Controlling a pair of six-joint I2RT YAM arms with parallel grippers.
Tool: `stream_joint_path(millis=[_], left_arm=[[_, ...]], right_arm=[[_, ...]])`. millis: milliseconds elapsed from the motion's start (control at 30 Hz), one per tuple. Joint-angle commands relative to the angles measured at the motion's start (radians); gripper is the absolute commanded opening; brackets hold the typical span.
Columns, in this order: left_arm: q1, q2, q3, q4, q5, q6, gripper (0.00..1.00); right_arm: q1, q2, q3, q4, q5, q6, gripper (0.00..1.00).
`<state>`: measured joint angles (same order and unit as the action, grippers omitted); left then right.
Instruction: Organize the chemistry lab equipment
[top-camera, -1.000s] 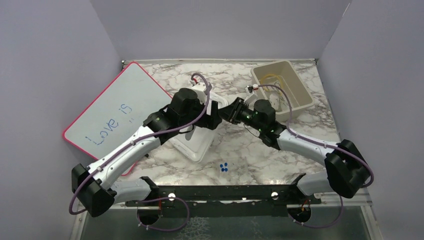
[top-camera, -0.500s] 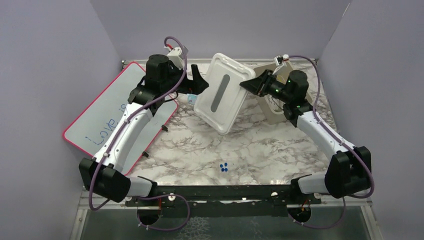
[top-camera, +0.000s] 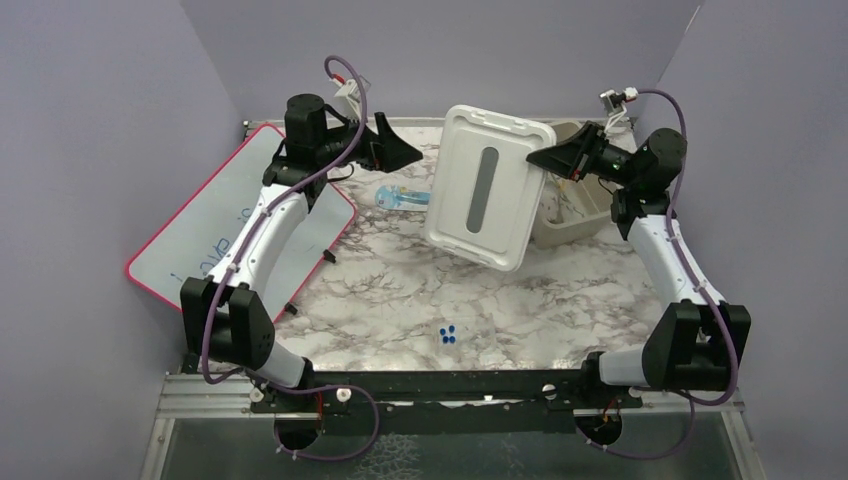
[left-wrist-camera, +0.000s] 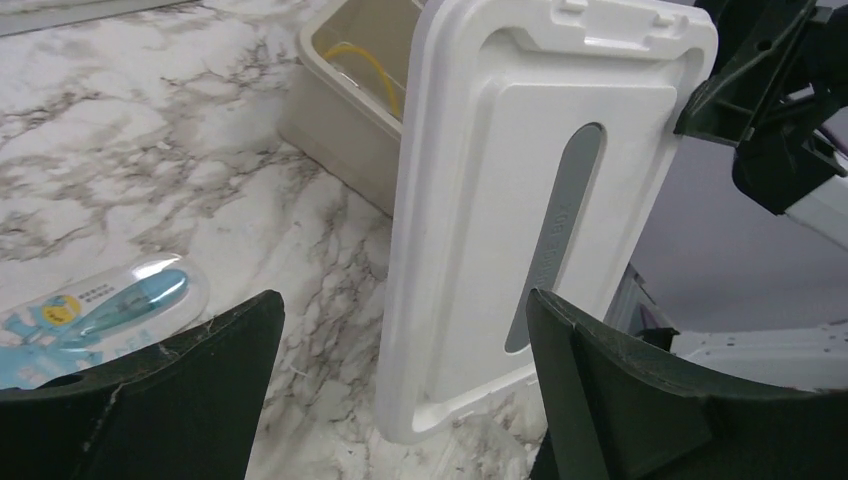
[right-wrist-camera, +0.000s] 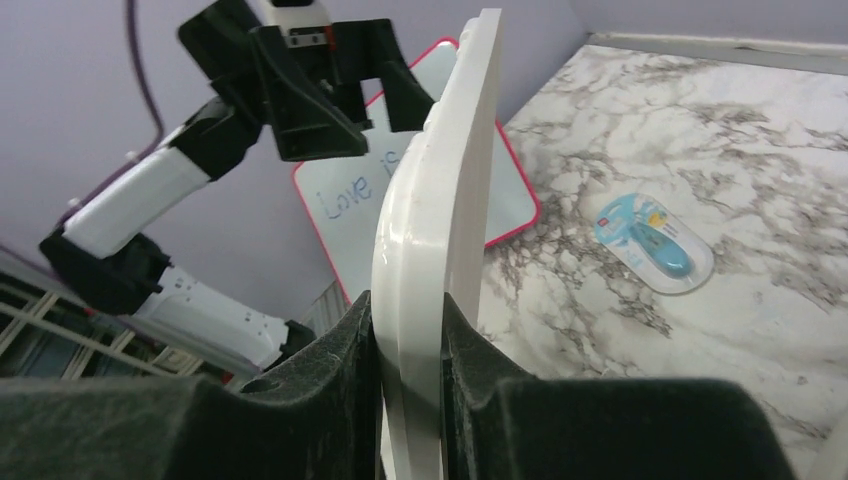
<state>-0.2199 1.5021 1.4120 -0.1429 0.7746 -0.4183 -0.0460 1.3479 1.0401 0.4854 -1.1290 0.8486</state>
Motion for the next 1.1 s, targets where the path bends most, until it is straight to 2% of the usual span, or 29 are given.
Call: stream_joint_path(millis=[0,167,300,400,667,1067], left_arm=[[-0.004,-0.003,-0.078,0.221,0.16,-0.105,0.94],[-0.059,-0.033,-0.163,0.319,0.151,-0.172,0.93],[-0.105,-0.091,-0.253,0.457,0.147,-0.256,0.93],[-0.123,-0.141,-0.288,0.471,0.124,-0.26,0.92],[-0.148,-0.173,-0.347,0.473,0.088,-0.289,0.88],[-0.218,-0.197,-0.384,0.473,0.119,-0.391,0.74]], right_arm=[[-0.011,0.016,0.061,0.226,-0.154,0.184,0.02],[-0.01,0.032,0.085,0.266,-0.133,0.292,0.01],[-0.011,0.039,0.094,0.285,-0.117,0.355,0.01],[-0.011,0.044,0.101,0.294,-0.11,0.387,0.01],[-0.01,0.078,0.099,0.543,-0.126,0.612,0.01],[-0.011,0.051,0.129,0.524,-0.118,0.63,0.01]])
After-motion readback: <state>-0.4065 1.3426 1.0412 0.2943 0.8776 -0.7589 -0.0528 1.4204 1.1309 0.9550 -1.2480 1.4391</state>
